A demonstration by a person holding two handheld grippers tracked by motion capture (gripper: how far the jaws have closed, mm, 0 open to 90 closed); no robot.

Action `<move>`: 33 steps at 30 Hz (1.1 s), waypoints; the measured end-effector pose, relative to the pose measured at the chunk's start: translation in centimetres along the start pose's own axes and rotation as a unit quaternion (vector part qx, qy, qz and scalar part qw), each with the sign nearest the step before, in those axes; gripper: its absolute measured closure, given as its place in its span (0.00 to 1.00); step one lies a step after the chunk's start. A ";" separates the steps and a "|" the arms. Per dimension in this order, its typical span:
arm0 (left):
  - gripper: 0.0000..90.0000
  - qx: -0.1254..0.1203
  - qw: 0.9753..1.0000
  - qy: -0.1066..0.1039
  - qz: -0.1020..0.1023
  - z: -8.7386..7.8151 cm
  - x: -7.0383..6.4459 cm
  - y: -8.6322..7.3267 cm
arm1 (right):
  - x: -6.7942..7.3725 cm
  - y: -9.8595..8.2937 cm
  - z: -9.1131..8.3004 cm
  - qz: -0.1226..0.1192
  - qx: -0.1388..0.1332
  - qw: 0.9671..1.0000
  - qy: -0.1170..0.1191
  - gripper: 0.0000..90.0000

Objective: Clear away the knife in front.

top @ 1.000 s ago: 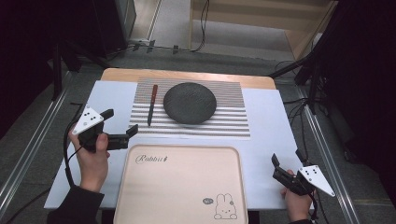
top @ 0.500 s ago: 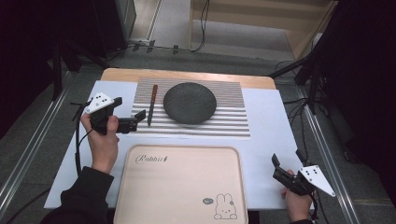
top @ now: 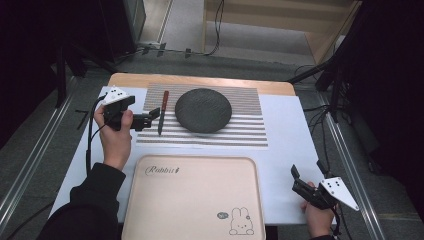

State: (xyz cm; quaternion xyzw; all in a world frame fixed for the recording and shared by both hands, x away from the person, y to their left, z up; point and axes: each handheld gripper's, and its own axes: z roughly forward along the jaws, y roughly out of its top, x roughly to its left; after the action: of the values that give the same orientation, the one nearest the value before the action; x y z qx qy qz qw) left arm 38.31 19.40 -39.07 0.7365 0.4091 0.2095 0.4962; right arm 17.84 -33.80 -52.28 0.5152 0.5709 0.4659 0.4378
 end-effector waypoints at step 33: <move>0.18 0.217 0.972 0.074 -0.045 10.6 3.2 1.0 | -0.1 0.0 -0.1 0.005 -0.005 1.000 0.005 0.11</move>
State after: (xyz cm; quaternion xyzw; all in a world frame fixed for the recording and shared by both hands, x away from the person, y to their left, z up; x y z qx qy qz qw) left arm 48.15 15.93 -42.93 0.7898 0.5132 0.1469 0.3022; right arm 17.76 -33.92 -52.28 0.5137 0.5680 0.4731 0.4354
